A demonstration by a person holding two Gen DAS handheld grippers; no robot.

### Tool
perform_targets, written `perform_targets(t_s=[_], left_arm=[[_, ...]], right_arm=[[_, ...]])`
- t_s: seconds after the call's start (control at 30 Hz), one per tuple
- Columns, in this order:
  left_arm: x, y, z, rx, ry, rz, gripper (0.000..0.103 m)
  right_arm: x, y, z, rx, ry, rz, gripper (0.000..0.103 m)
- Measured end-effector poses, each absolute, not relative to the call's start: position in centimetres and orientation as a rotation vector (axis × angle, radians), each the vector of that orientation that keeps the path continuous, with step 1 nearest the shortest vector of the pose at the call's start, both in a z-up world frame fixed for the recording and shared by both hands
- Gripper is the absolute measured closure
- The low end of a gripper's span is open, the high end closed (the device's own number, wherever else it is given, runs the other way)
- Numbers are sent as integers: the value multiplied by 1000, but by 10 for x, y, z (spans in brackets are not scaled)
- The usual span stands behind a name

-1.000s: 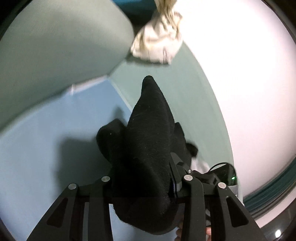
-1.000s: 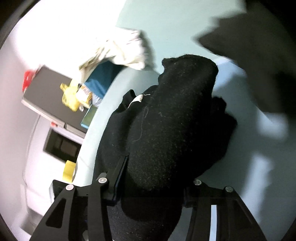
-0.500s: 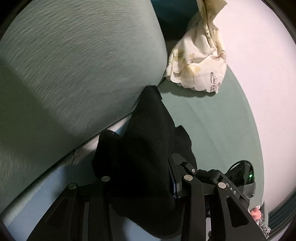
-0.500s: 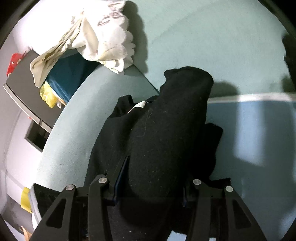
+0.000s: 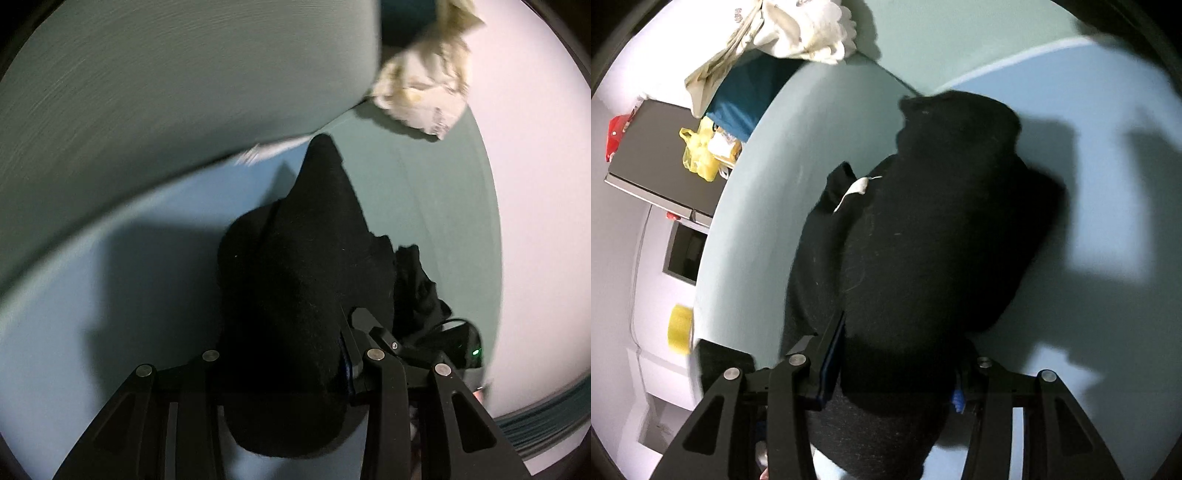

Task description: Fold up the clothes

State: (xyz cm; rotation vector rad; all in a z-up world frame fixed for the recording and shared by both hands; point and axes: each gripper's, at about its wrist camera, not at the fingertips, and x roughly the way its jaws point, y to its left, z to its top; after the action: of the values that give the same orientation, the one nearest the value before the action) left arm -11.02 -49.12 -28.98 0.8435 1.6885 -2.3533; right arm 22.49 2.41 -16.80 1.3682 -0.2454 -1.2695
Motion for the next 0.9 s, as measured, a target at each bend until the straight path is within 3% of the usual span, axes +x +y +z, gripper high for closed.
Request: perform_targets(t_s=[0.03, 0.23, 0.33, 0.4, 0.43, 0.7, 0.9], left_arm=[[-102, -486, -291, 866, 1704, -2339, 64], [-58, -457, -297, 1022, 1762, -2274, 64], [-42, -449, -302, 1045, 1808, -2227, 64], [-35, -447, -304, 1034, 1864, -2188, 64], [-32, -447, -305, 1029, 1897, -2165, 64], [-24, -453, -307, 1051, 2037, -2030, 65], [-7, -455, -310, 1137, 2065, -1981, 64]], right_arm=[[231, 33, -170, 1388, -251, -1265, 53], [268, 88, -178, 1489, -250, -1254, 53], [275, 109, -186, 1529, -247, -1251, 39], [276, 122, -190, 1550, -227, -1277, 20], [276, 129, -192, 1554, -222, -1278, 19], [266, 141, -228, 1657, -443, -1025, 14], [233, 95, -234, 1693, -564, -1010, 14]])
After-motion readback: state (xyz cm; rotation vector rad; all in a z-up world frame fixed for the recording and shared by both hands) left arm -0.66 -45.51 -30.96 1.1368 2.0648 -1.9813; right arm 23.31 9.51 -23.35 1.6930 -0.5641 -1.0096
